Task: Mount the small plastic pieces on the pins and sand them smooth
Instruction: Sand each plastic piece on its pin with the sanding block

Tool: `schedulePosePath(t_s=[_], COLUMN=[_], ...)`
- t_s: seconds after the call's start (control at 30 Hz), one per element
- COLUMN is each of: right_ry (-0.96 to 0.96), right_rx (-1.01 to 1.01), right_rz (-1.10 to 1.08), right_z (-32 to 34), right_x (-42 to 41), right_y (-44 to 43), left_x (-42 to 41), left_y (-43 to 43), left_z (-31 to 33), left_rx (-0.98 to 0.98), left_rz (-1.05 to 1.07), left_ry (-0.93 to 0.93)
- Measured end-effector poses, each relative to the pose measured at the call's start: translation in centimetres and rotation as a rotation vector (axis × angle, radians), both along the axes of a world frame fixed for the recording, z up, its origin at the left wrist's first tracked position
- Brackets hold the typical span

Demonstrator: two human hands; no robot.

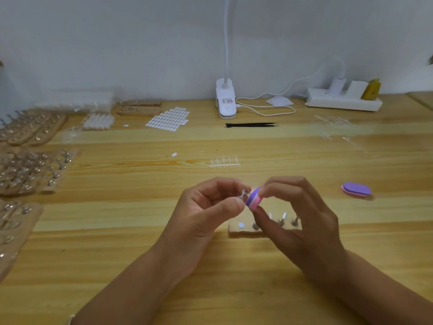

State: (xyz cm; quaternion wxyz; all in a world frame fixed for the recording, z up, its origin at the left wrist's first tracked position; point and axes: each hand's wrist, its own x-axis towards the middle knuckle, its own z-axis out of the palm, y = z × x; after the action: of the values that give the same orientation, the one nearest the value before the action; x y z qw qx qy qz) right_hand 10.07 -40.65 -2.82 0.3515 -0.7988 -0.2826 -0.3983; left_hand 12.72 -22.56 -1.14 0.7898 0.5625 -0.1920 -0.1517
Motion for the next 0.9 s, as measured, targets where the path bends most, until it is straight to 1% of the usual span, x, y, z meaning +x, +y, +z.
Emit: schedulePosePath(t_s=[0.07,0.13,0.2,0.27,0.33,0.4,0.5,0.6,0.67,0.73,0.8,0.83,0.9], right_ry=[0.017,-0.005,-0.025,0.008,0.037,0.003,-0.015,0.054,0.037,-0.004,0.004,0.022,0.053], right_rx=[0.03,0.053,0.038,0.021,0.056,0.082,0.014,0.016,0.048,0.034,-0.015,-0.026,-0.007], right_rz=[-0.021,-0.009,0.008,-0.023,-0.061,-0.021,0.072,-0.008,-0.02,0.025,0.051,0.028,-0.036], right_z=[0.1,0.2,0.0,-0.1,-0.1,0.1,0.0,0.1,0.3,0.2,0.0,-0.1,0.0], right_x=[0.1,-0.1,-0.2,0.1,0.3,0.0,-0.1,0.6,0.5,0.2,0.1,0.3,0.6], right_y=[-0.1,0.3,0.5,0.2,-0.1,0.0,0.0,-1.0,-1.0,-0.6,-0.6,-1.0,-1.5], left_x=[0.0,0.0,0.0,0.0,0.1,0.1,0.3,0.3,0.2,0.1,0.0,0.0,0.0], left_y=[0.1,0.1,0.1,0.2,0.2,0.3,0.2,0.4,0.4,0.4,0.4,0.4,0.4], left_z=[0.0,0.1,0.1,0.2,0.2,0.2,0.0,0.0,0.1,0.1,0.2,0.2,0.2], left_rx=[0.009,0.016,0.021,0.029,0.037,0.057,0.091,0.104,0.13,0.242,0.355,0.384,0.405], left_rz=[0.021,0.022,0.013,0.019,0.038,0.04,0.005,0.003,0.014,0.084,0.162,0.196,0.257], left_ry=[-0.017,-0.025,-0.03,-0.03,-0.024,-0.019,-0.018,-0.033,-0.095,-0.251,-0.415,-0.46,-0.481])
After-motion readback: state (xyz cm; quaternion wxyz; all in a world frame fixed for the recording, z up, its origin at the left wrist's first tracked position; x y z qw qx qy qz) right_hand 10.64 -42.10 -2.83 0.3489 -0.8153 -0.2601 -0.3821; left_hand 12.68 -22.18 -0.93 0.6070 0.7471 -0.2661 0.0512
